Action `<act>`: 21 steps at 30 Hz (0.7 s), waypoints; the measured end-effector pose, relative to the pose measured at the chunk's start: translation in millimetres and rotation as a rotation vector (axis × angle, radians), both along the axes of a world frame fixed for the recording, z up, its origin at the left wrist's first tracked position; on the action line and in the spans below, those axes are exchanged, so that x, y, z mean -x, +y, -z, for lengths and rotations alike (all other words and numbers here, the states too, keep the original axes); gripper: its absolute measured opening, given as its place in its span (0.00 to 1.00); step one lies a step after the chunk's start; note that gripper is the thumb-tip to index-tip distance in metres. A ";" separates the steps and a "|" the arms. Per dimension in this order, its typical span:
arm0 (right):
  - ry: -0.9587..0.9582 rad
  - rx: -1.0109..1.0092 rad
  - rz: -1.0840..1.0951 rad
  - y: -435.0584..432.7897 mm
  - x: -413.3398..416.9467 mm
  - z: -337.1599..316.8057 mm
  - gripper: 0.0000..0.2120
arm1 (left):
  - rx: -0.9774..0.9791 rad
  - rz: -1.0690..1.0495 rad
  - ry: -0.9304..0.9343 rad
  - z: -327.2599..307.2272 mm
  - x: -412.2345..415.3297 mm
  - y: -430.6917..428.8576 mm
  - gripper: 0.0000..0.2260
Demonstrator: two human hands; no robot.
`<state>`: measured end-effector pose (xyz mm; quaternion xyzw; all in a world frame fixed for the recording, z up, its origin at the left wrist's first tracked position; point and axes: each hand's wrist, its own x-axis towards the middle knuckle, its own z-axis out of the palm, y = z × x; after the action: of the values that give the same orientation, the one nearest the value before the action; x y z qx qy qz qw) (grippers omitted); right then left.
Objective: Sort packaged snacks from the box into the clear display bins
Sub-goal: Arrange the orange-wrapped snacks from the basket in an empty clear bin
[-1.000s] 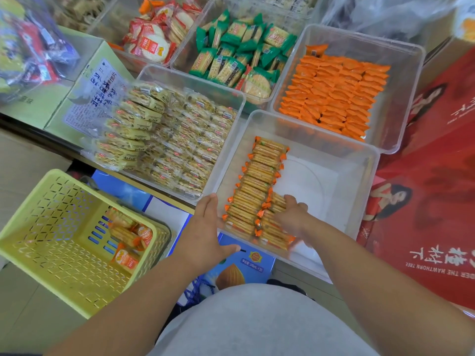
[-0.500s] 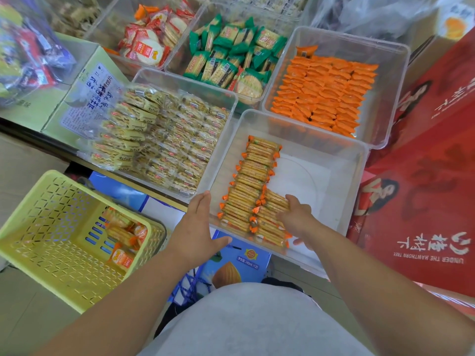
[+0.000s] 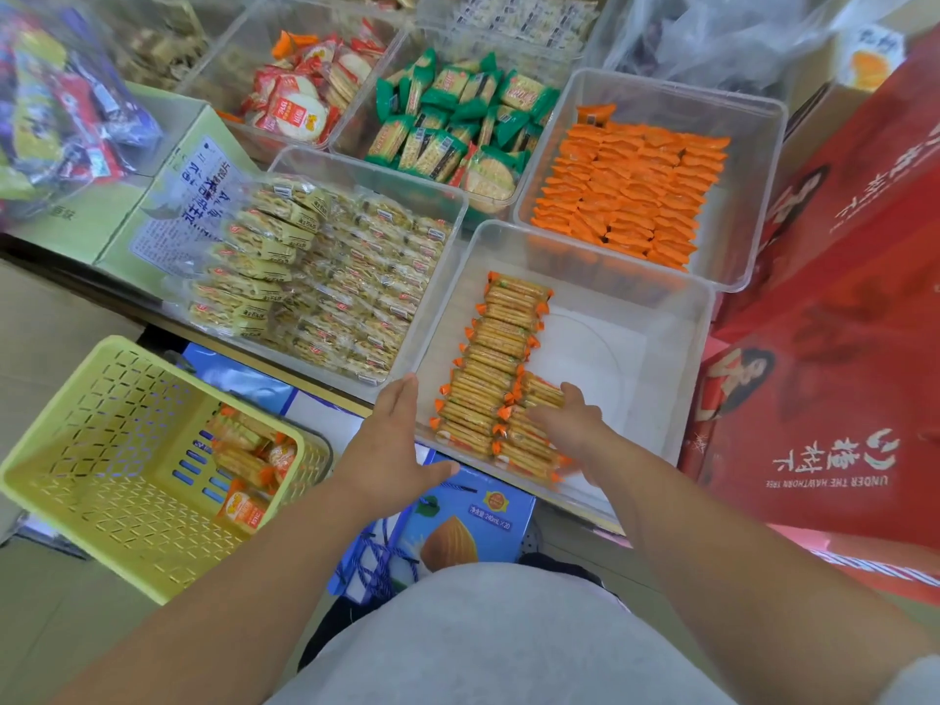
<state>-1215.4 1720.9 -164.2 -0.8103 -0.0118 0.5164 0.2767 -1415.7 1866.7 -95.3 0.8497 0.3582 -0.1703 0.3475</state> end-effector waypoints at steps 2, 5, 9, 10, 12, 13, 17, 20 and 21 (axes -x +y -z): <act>-0.078 0.049 -0.087 -2.3 -0.5 1.1 0.43 | -0.024 0.021 0.005 -5.5 7.4 1.9 0.50; -0.163 0.054 -0.168 -3.3 -0.4 3.4 0.47 | -0.067 0.044 -0.072 -19.0 28.7 3.1 0.41; -0.296 0.122 -0.260 -4.6 5.6 -7.3 0.49 | -0.140 0.014 -0.289 -41.3 72.2 19.6 0.22; -0.342 0.159 -0.286 -4.7 10.2 -12.5 0.48 | -0.164 -0.011 -0.332 -45.9 85.1 28.5 0.16; -0.462 0.226 -0.374 -1.7 25.1 -24.5 0.43 | -0.195 -0.074 -0.383 -52.1 111.4 53.1 0.06; -0.545 0.242 -0.431 3.1 36.5 -32.0 0.40 | -0.194 -0.102 -0.389 -53.7 125.0 68.4 0.03; -0.841 0.061 -0.536 41.5 102.1 -67.8 0.30 | -0.154 -0.098 -0.246 -38.4 168.3 137.1 0.04; -0.851 -0.126 -0.512 75.5 168.1 -88.3 0.25 | -0.142 -0.022 -0.053 -15.8 184.1 182.1 0.16; -0.791 -0.181 -0.516 85.7 190.3 -93.0 0.25 | -0.141 0.015 -0.007 -9.8 186.2 192.2 0.19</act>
<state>-1405.7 1806.7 -71.2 -0.8880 -0.3617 0.2170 0.1833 -1601.8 2058.9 -85.5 0.8752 0.3618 -0.1444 0.2868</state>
